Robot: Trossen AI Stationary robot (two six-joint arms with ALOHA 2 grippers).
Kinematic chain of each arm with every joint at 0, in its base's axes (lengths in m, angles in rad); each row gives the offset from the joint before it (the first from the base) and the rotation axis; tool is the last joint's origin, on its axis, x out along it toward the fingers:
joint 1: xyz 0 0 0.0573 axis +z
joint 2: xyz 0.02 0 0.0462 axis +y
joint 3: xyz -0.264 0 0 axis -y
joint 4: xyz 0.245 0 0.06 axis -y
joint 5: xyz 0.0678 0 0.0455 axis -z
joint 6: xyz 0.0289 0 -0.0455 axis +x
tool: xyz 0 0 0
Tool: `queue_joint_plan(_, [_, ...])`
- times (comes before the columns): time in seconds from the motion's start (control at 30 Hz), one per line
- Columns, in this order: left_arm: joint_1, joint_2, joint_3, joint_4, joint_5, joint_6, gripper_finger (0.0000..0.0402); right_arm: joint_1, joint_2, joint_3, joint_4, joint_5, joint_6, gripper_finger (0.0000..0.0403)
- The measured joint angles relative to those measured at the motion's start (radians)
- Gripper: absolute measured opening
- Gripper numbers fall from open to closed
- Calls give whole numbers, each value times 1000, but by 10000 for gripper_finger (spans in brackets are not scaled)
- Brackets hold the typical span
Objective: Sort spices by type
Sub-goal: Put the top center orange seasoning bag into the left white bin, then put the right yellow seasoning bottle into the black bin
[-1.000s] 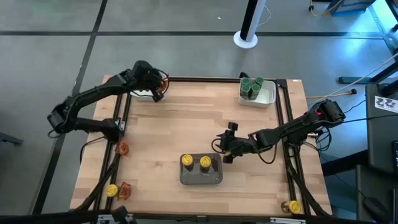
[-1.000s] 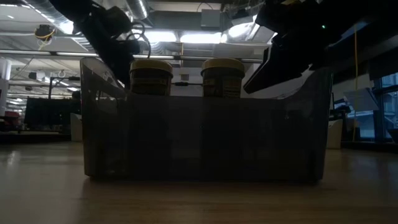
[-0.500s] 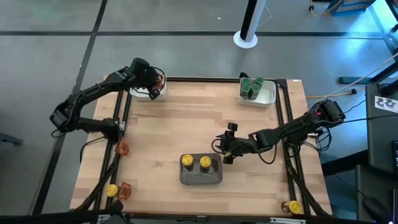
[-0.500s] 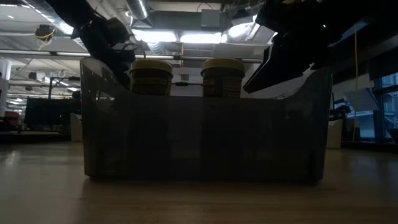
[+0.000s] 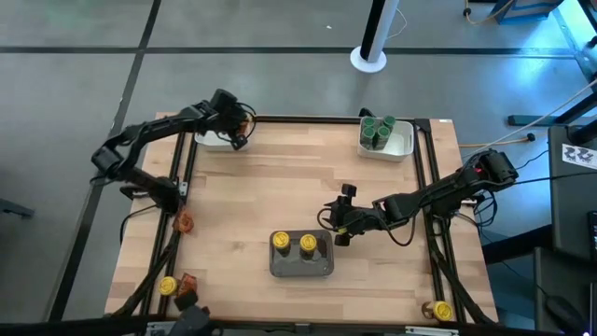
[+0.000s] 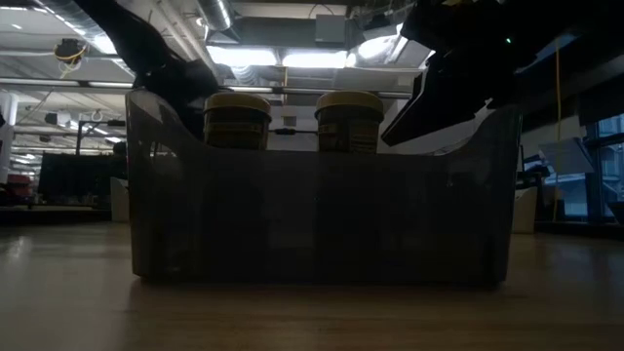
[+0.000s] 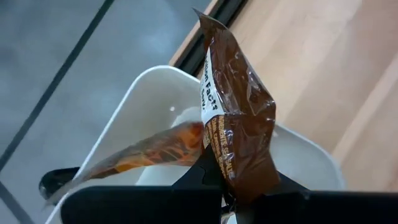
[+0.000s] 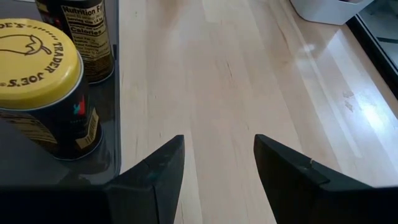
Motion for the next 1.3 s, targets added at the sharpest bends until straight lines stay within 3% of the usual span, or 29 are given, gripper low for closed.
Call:
queue_joint_plan(0.47, [8,26,0,61,-22,21,1,0,0,0,0,0,0,195])
queue_joint_plan(0.8, [8,26,0,62,-19,-7,25,0,0,0,0,0,0,195])
queue_joint_plan(1.3, [8,26,0,59,-17,-10,121,0,1,0,0,0,0,195])
